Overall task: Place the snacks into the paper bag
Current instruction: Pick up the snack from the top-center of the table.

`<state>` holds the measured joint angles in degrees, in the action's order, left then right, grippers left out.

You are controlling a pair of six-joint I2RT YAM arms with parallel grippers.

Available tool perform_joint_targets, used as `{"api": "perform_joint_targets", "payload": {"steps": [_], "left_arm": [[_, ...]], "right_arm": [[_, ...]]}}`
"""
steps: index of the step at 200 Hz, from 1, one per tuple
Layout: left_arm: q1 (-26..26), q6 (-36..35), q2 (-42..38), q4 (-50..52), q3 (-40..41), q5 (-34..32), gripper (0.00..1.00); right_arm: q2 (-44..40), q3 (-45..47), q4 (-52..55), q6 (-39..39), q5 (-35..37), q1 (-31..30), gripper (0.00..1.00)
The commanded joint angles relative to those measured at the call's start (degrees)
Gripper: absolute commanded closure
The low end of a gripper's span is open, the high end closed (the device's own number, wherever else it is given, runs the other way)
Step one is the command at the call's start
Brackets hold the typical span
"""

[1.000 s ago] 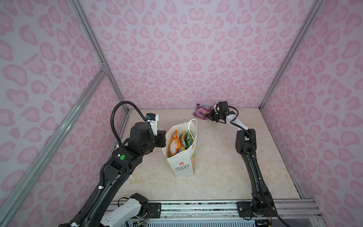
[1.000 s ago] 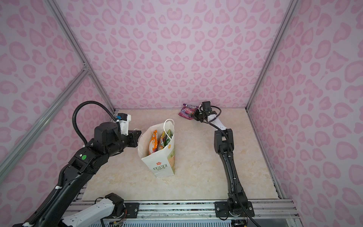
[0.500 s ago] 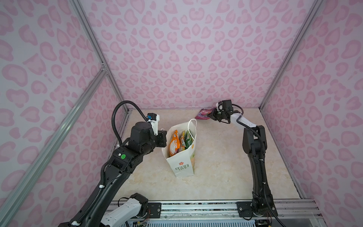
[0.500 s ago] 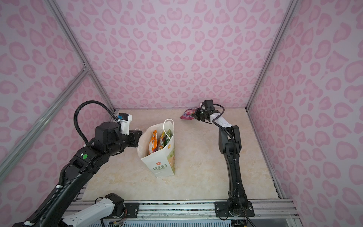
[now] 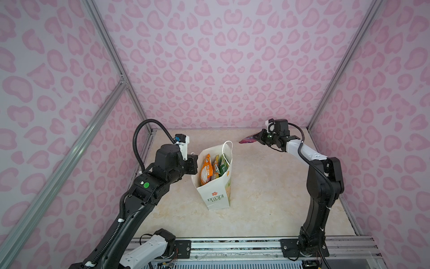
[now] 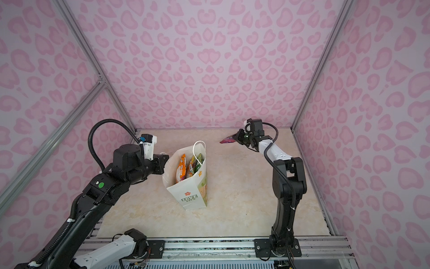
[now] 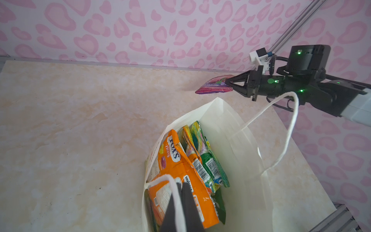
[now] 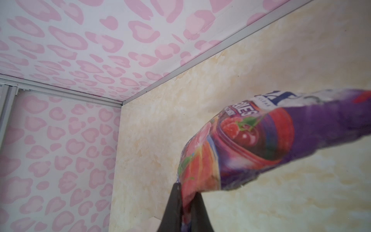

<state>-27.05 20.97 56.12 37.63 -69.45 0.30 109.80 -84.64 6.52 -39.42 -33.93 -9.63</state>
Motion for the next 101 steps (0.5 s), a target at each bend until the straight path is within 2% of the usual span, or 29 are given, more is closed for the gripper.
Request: {"api": "perform_joint_targets", "payload": {"steps": [1, 49, 74, 101], "left_arm": [[0.1, 0.1, 0.2, -2.0, 0.0, 0.8, 0.95], [0.0, 0.1, 0.2, -2.2, 0.0, 1.6, 0.95], [0.1, 0.1, 0.1, -2.2, 0.0, 1.8, 0.95], [0.1, 0.1, 0.0, -2.2, 0.0, 2.0, 0.95]], "right_arm": [[-6.1, 4.9, -4.2, 0.0, 1.6, -0.2, 1.0], [-21.9, 8.0, 1.4, 2.7, 6.5, -3.5, 1.0], [-27.9, 3.6, 7.6, 7.1, 10.6, -8.4, 1.0], [-30.2, -4.7, 13.4, 11.0, 13.8, -15.6, 1.0]]}}
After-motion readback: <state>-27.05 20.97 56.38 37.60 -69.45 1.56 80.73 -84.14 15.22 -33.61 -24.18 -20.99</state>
